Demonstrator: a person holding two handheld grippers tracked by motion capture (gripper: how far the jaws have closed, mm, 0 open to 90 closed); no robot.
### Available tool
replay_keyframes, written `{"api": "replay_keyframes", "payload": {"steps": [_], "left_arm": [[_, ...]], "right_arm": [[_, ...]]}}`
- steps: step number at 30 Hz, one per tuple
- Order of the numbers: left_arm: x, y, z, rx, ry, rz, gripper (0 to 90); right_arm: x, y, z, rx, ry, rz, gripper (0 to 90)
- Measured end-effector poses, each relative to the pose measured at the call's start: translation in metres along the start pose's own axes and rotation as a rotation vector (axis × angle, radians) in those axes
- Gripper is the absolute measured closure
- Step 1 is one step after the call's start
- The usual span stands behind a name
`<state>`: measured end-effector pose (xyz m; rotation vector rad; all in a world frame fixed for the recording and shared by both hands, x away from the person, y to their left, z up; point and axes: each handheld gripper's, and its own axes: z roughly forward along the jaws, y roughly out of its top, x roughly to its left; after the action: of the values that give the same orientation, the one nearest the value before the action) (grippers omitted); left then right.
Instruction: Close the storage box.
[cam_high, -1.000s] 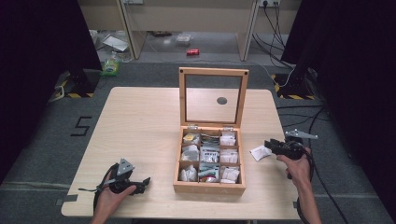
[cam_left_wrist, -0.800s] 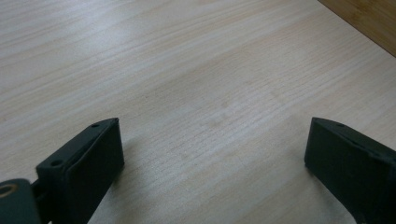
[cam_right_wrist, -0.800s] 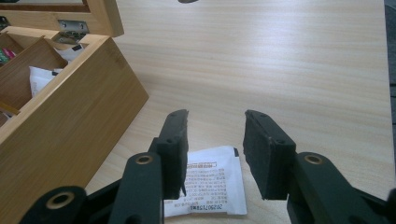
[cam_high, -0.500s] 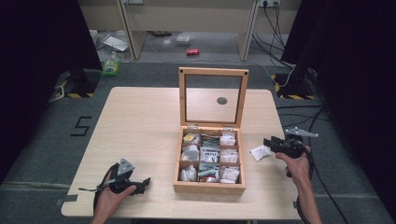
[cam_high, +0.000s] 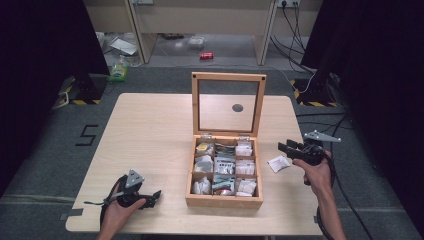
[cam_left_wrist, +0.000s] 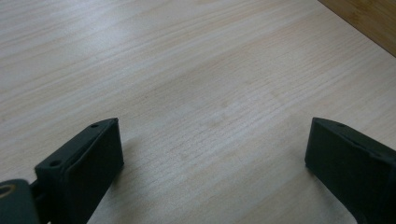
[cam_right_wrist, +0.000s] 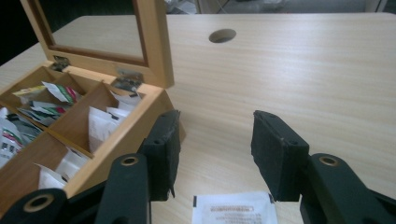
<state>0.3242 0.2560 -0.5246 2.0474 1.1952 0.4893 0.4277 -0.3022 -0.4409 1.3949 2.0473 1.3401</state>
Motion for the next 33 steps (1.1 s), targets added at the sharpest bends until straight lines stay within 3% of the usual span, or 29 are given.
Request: {"api": "replay_keyframes", "payload": {"steps": [19,33], "left_arm": [[0.000,0.000,0.000,0.002,-0.001,0.001,3.3],[0.000,0.000,0.000,0.002,0.000,0.001,3.3]], "right_arm": [[0.018,0.054,0.023,-0.055,0.059,-0.061,51.8],[0.032,0.097,0.047,-0.096,0.133,-0.094,50.4]]}}
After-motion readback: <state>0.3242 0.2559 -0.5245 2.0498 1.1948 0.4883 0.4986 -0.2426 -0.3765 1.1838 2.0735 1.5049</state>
